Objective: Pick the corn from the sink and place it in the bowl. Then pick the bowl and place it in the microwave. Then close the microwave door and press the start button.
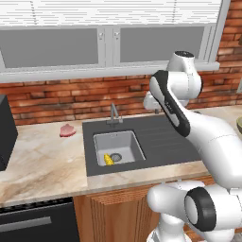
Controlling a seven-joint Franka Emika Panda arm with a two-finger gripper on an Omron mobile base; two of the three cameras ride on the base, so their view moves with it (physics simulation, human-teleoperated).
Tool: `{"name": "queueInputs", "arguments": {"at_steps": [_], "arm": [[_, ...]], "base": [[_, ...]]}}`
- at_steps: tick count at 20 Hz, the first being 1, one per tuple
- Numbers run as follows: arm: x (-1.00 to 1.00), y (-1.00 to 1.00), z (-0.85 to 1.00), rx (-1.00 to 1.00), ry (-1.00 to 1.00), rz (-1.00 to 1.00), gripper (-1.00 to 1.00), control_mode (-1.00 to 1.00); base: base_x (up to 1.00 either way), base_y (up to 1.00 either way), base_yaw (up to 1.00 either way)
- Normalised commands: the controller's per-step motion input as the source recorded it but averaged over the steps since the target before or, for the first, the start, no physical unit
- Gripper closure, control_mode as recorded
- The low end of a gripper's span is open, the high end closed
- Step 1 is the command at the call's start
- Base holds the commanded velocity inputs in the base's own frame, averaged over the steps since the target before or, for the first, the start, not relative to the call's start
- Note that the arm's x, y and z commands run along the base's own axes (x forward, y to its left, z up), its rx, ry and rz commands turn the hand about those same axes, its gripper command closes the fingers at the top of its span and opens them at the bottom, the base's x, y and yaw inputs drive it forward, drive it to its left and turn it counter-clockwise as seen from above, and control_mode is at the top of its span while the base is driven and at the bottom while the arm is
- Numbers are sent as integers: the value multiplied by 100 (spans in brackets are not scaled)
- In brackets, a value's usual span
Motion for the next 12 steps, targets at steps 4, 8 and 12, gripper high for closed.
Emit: {"name": "queueInputs", "arguments": {"at_steps": [4, 8, 12], "arm": [[-44, 26, -47, -2, 6, 3, -100, -100], [-52, 62, -94, 6, 3, 22, -100, -100], [-5, 40, -69, 4, 1, 14, -100, -100]], "base": [[0, 0, 0], [0, 0, 0], [0, 0, 0]]}}
